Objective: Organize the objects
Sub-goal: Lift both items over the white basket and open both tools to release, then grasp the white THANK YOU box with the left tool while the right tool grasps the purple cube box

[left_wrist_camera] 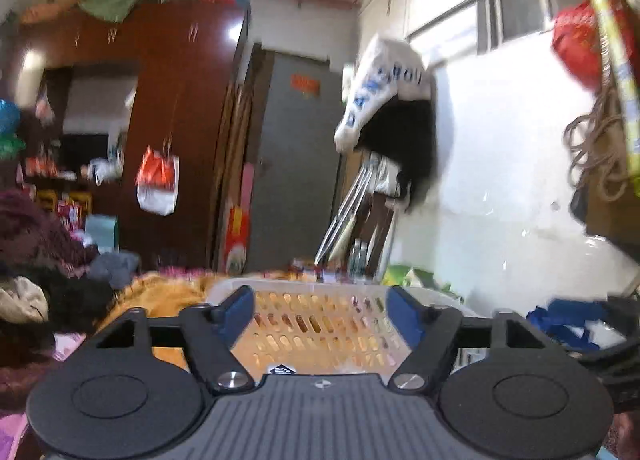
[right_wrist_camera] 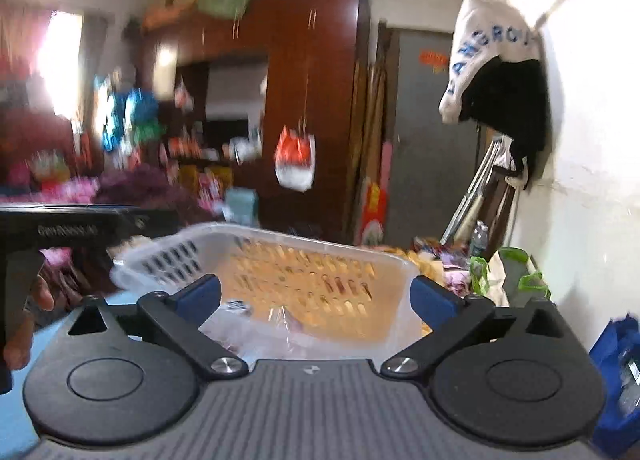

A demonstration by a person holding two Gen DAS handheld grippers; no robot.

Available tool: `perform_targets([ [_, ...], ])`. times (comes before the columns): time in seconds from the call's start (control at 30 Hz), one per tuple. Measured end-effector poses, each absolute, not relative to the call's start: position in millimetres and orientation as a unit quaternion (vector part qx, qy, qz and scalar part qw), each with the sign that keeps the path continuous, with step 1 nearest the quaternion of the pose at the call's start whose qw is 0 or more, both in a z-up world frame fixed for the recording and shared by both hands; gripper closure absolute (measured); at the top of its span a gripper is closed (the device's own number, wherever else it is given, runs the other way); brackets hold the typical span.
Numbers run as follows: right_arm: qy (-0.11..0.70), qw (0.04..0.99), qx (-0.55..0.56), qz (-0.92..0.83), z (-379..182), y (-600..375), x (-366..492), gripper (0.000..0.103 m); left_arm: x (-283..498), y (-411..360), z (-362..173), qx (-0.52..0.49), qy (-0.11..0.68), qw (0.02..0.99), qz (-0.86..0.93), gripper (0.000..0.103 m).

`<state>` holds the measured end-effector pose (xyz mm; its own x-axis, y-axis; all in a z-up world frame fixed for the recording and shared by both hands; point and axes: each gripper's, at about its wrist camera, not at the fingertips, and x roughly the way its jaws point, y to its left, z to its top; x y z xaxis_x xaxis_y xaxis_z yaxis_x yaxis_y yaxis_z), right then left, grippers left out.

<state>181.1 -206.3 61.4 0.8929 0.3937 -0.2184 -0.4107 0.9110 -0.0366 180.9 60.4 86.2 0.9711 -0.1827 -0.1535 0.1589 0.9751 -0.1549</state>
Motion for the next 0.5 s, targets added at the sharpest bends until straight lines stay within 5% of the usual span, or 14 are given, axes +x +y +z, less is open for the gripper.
perform_targets([
  [0.27, 0.121, 0.968, 0.049, 0.214, -32.3, -258.6, 103.8, 0.000, 59.9, 61.7, 15.5, -0.071, 0.057, 0.990, -0.108, 0.019],
  [0.5, 0.152, 0.963, 0.061, 0.213, -15.9, -247.3, 131.0, 0.000, 76.1, 70.5, 1.9, -0.071, 0.096, 0.989, -0.090, 0.028],
])
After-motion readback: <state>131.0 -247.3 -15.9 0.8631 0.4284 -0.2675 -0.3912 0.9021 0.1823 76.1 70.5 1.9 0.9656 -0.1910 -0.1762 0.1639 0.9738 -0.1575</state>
